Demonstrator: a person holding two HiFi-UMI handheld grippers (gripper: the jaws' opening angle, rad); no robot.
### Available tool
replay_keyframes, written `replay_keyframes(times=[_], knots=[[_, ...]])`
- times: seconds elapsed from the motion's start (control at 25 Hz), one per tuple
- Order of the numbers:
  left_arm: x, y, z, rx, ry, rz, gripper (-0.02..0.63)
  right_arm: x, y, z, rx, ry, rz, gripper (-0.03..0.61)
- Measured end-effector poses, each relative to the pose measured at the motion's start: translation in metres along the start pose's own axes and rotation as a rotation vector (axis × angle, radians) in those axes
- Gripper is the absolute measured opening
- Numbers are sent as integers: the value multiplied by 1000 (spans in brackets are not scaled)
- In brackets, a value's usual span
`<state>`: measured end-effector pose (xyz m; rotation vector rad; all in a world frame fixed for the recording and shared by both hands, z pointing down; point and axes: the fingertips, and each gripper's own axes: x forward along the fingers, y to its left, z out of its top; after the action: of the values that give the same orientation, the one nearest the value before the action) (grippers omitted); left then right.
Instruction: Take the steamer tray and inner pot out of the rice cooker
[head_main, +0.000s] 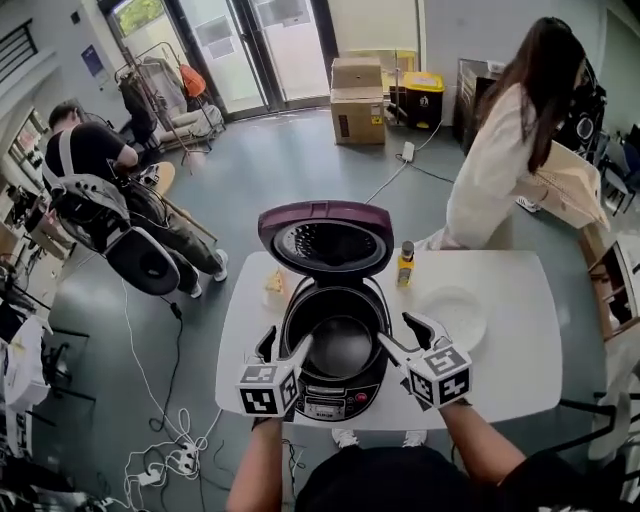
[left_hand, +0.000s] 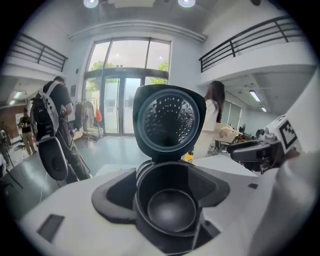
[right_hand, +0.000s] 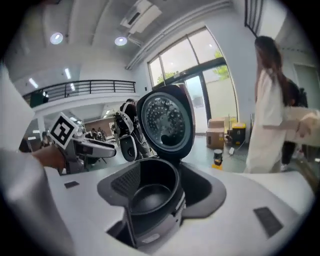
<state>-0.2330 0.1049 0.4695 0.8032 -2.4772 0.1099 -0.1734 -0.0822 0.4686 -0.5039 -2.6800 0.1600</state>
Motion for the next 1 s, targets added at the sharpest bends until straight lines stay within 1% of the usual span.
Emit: replay_keyframes(times=[0.12, 0.24, 0.32, 0.44, 0.52, 0.6, 0.68, 0.72, 0.84, 0.92, 1.0], knots=[[9, 23, -13, -77, 52, -92, 316, 13, 3, -11, 115, 42, 50, 238], [18, 40, -29, -212, 96, -195, 280, 22, 6, -22, 233, 86, 100, 238], [22, 49, -39, -307, 122, -249, 272, 26, 6, -29, 330, 111, 128, 238], [25, 56, -51, -475, 168, -353, 276, 30, -1, -39, 541, 128, 167, 238], [25, 57, -52, -591, 173, -439, 275, 31, -4, -42, 696, 126, 200, 236], [26, 58, -50, -699, 168, -516, 272, 30, -6, -47, 811, 128, 223, 236], [29, 56, -48, -793, 173, -581, 272, 29, -8, -52, 903, 133, 230, 236], [31, 56, -49, -830, 181, -603, 272, 29, -9, -54, 944, 131, 234, 236], [35, 56, -54, -903, 219, -625, 278, 32, -7, -57, 1033, 129, 255, 236], [34, 56, -57, -937, 253, -630, 287, 32, -4, -59, 1061, 137, 254, 236], [34, 54, -61, -949, 288, -638, 293, 32, -4, -59, 1075, 140, 249, 236]])
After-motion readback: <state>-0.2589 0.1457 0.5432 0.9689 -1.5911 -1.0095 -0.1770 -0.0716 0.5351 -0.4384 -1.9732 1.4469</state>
